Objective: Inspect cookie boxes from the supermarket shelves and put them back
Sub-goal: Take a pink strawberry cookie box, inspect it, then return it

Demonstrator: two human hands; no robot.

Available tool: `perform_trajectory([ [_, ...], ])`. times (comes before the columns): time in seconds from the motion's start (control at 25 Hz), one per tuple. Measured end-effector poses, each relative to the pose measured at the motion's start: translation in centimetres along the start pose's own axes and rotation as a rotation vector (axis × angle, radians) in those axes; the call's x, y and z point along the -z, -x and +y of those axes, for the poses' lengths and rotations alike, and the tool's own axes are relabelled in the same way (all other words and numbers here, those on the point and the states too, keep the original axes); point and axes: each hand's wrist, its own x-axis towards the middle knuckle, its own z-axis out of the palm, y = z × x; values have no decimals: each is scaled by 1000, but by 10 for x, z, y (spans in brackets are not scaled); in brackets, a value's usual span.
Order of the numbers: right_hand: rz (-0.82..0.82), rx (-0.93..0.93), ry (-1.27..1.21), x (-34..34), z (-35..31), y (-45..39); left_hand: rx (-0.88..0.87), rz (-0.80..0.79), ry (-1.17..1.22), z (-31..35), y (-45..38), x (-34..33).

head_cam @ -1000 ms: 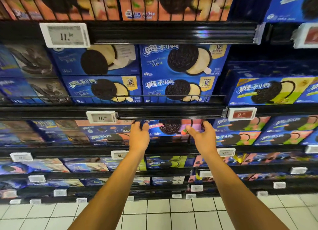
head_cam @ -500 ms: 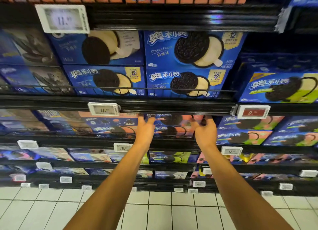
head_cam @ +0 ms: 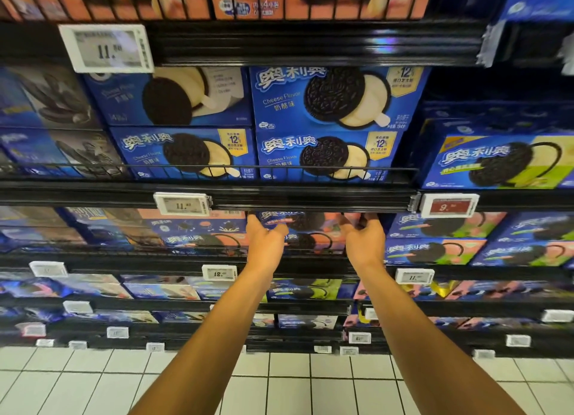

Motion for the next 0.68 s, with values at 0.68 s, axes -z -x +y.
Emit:
perform_trajectory([
  [0.68,-153,-32,79,2,-10,4,24,-90,91,-2,21,35],
])
